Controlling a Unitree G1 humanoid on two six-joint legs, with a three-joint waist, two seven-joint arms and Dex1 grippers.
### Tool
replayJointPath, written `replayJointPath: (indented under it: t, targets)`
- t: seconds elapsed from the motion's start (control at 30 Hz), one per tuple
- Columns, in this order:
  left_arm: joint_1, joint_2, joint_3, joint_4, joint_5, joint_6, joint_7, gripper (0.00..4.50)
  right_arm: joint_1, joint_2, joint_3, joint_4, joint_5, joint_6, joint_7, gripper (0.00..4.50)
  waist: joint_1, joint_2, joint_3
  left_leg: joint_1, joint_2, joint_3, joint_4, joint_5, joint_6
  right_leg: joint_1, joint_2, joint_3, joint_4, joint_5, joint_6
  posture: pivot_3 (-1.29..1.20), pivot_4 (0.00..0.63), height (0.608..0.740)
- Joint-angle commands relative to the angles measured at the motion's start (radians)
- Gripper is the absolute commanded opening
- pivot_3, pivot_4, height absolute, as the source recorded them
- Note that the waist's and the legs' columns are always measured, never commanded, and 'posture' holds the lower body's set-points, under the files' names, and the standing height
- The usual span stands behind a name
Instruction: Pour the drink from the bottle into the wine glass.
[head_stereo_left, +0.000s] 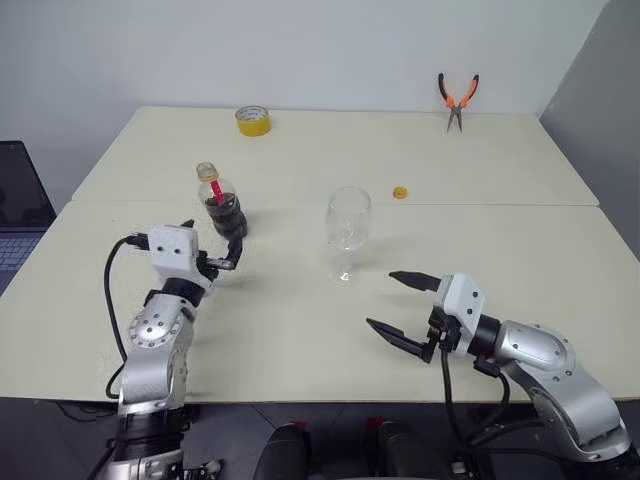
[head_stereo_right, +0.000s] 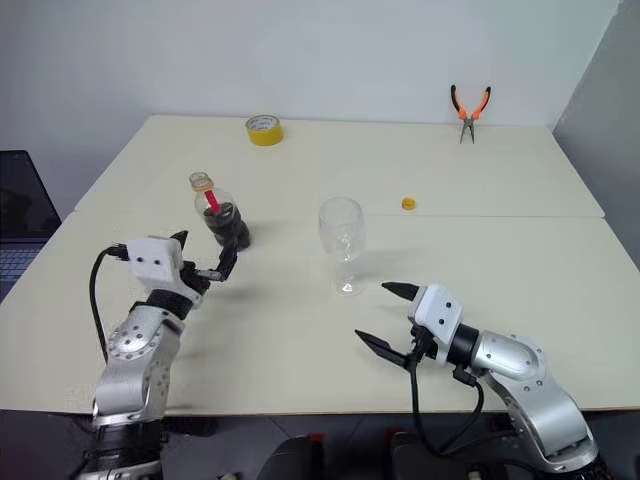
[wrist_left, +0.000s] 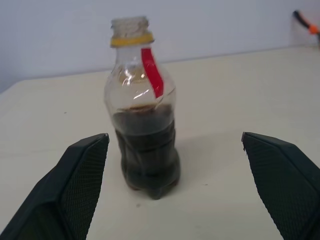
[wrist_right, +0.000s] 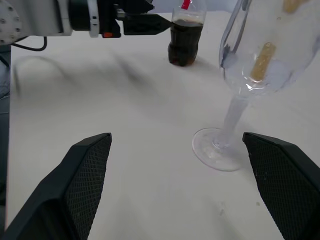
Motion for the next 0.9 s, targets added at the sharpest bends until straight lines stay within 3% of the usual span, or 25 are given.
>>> replayJointPath:
  t: [0.03, 0.9]
  targets:
    - [-0.061, 0.008, 0.007, 0.043, 0.021, 0.012, 0.037, 4.5, -0.032, -0.015, -0.013, -0.065, 0.044, 0.033, 0.009, 4.48, 0.001, 0.0, 0.0, 0.0, 0.0, 0.0, 0.0, 0.0, 0.0, 0.0, 0.0, 0.0, 0.0, 0.0, 0.0, 0.0, 0.15, 0.74]
    - [-0.358, 0.023, -0.023, 0.509, 0.056, -0.128, 0.029, 4.5, -0.089, 0.053, -0.029, -0.062, 0.073, 0.032, -0.052, 4.48, 0.011, 0.0, 0.0, 0.0, 0.0, 0.0, 0.0, 0.0, 0.0, 0.0, 0.0, 0.0, 0.0, 0.0, 0.0, 0.0, 0.15, 0.74]
